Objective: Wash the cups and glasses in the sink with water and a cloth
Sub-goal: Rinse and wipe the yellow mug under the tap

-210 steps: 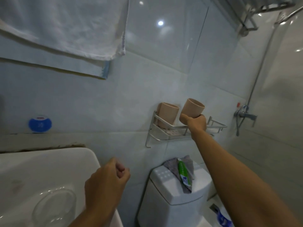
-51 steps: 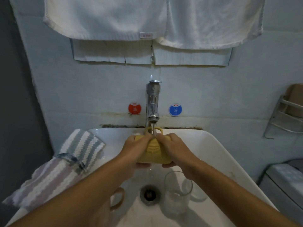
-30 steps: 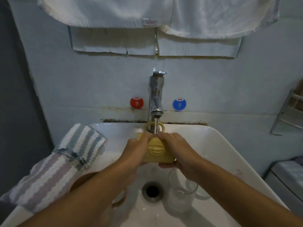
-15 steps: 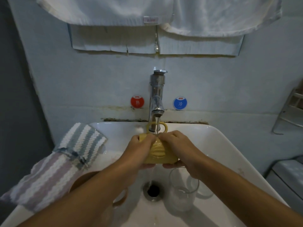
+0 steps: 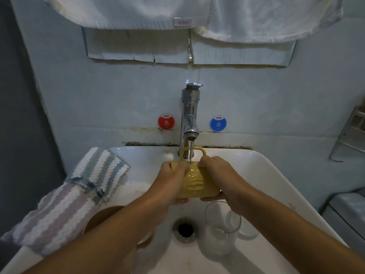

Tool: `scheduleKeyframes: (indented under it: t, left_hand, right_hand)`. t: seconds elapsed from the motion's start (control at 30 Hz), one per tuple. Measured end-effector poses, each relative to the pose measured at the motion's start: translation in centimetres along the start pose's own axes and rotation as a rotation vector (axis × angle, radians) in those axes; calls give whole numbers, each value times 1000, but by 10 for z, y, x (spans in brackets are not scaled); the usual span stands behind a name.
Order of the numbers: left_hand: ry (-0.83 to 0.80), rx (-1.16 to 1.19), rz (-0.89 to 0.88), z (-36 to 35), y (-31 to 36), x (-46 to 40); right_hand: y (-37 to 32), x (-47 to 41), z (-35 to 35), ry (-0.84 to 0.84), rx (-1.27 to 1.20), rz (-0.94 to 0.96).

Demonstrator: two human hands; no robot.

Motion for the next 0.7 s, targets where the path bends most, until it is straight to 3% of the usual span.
scheduleKeyframes:
  t: [0.2, 0.5, 0.7]
  left_hand:
    - [47, 50, 31, 4, -5, 0]
    - [-30, 6, -24, -1, 2, 0]
    - [52, 8, -15, 7, 2, -2]
  right_hand:
    - [0, 4, 0, 37, -64, -29]
    - [0, 2, -2, 5, -25, -13]
    - [3, 3, 1, 46, -92, -44]
Point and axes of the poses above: each hand's wrist, its own x-axis away from the middle knuckle, its own z-axis out of the back of the hand, y = z × x, the point moved 9 cm from there along -x, towards the middle knuckle, and after that the axes turned 11 degrees about -y, right-handed, at the moved point
